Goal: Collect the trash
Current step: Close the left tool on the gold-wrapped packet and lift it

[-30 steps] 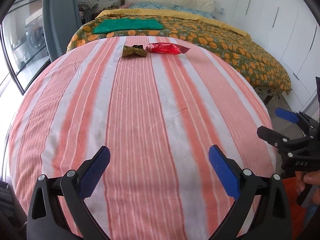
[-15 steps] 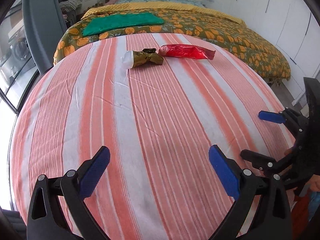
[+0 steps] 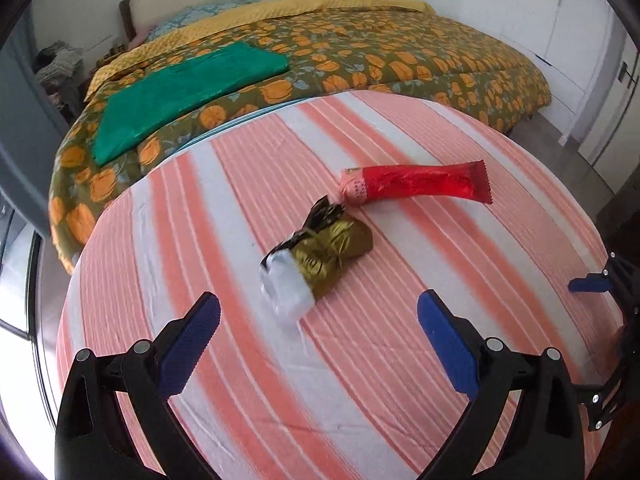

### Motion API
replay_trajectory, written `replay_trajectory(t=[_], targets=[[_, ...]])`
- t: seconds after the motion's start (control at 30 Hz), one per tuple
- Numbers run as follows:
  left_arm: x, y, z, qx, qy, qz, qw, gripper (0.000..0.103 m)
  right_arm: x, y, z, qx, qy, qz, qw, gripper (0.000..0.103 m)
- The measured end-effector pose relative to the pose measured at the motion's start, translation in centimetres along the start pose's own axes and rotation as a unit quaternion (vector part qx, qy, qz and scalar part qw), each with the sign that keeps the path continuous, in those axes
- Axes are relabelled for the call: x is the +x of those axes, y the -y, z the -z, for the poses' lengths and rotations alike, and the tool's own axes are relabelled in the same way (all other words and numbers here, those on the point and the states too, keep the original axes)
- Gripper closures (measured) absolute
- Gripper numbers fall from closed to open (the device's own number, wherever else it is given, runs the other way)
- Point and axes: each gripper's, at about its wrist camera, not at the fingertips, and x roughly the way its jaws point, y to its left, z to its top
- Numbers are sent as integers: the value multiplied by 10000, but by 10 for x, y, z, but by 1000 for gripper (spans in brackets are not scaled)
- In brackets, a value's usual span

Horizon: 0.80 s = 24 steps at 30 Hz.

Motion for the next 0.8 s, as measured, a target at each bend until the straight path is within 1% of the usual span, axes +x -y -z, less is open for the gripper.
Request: replay_trajectory(t=[0.03, 0.1, 0.2, 0.27, 0.33, 0.4, 0.47, 0.5, 0.53, 0.6, 0.7, 0.8], targets=[[7, 2, -7, 163, -29, 17, 9999, 5, 0, 0, 0, 1, 0, -2, 10000, 5], [22, 7, -17, 444, -85, -92, 9989, 5, 0, 0, 0, 2, 0, -6, 10000, 4], [43, 11, -25, 752, -192, -177, 9968, 5, 0, 0, 0, 5, -1, -9, 10000, 4], [51, 11, -26, 832, -208, -122, 9962, 5, 0, 0, 0, 5, -1, -10, 10000, 4], [54, 9, -25, 804, -175, -19, 9966, 6, 0, 0, 0, 5, -1, -8, 10000, 4], [54, 7, -23, 721, -173, 102, 9972, 20, 0, 0, 0, 5, -1, -6, 10000, 4], [53, 5, -20, 594, -206, 179, 9979, 39, 0, 0, 0, 5, -1, -6, 10000, 4], [50, 5, -19, 532, -199, 202, 9982, 53, 0, 0, 0, 5, -1, -6, 10000, 4], [48, 4, -18, 445, -194, 162, 9987, 62, 0, 0, 0, 6, -1, -6, 10000, 4], [42, 4, -15, 248, -128, -41, 9996, 61, 0, -1, 0, 6, -2, -5, 10000, 4], [26, 8, -6, -57, -21, -218, 9997, 62, -1, 0, 0, 6, -1, -7, 10000, 5], [4, 19, 12, -463, 0, -588, 9972, 62, -1, 0, 0, 6, -1, -8, 10000, 4]])
